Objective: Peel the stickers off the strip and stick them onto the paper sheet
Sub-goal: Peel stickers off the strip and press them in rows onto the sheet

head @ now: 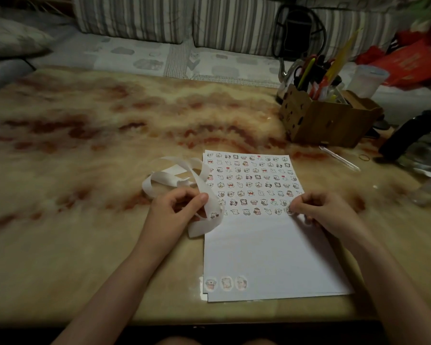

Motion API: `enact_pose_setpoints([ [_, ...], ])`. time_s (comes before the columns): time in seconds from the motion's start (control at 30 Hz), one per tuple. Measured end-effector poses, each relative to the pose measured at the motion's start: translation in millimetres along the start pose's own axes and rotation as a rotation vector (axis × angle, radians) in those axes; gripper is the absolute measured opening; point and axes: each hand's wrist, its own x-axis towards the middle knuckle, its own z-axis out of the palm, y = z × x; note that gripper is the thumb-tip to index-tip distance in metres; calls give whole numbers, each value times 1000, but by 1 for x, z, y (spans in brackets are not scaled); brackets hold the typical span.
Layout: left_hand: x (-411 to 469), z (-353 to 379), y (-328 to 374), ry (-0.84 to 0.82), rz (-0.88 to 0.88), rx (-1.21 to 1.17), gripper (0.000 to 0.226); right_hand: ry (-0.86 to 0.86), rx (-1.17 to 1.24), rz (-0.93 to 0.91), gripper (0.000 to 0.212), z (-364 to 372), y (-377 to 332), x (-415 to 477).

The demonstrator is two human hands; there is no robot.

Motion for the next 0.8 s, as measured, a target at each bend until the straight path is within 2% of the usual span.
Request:
enact_pose_setpoints([
  [0.43, 0, 0, 1, 2, -2, 3, 15, 44, -37, -37, 5, 4, 9, 3],
  [0.57, 0, 0, 1, 2, 1, 3, 14, 81, -128, -50, 6, 6, 13, 3],
  [0.8, -1, 0, 1, 8, 3, 3, 14, 163, -144, -156, 9, 12, 18, -1],
])
